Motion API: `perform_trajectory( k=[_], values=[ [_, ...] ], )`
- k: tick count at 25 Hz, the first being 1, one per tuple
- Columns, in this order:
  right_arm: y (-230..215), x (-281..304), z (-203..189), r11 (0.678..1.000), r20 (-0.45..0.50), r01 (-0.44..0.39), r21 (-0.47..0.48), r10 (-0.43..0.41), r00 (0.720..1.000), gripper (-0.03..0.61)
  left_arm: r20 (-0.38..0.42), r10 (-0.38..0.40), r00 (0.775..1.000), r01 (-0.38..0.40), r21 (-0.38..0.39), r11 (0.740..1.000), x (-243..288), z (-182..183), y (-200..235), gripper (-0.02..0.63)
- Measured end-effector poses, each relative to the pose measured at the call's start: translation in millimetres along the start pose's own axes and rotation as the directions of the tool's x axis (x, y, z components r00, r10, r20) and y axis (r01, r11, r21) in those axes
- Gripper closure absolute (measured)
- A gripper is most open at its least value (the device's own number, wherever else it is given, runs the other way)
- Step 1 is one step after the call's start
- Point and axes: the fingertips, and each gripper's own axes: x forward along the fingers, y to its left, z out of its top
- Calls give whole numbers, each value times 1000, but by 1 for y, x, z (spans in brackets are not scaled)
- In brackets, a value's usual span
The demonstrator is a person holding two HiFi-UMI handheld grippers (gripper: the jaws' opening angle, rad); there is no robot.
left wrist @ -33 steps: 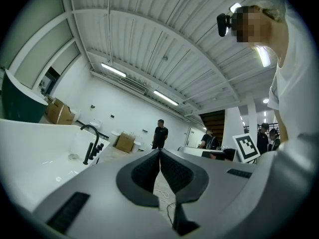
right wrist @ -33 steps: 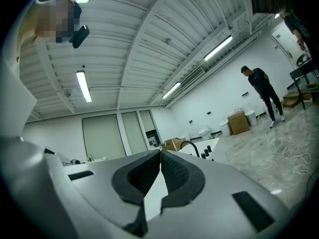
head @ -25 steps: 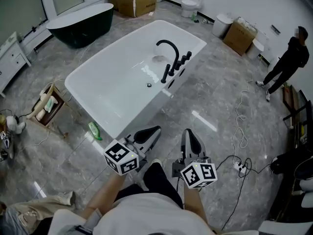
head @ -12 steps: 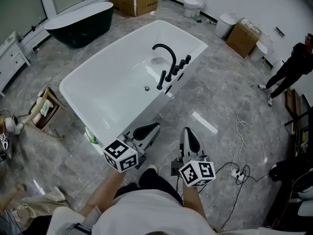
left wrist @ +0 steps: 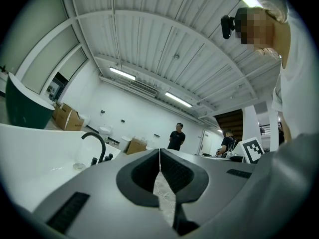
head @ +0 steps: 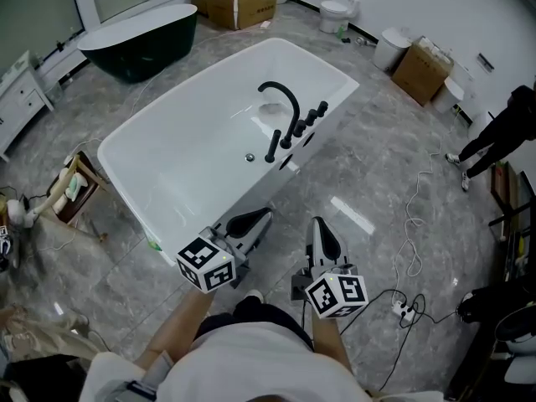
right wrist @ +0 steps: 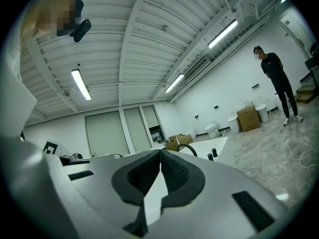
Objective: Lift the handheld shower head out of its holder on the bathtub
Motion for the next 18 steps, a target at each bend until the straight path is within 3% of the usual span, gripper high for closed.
perform_trajectory(
  k=[18],
  values=[
    [-26, 7, -4, 1000, -11, 2, 31, -2, 1000, 561, -29, 5, 1000, -5, -2, 1000, 25, -16, -1, 601]
  ],
)
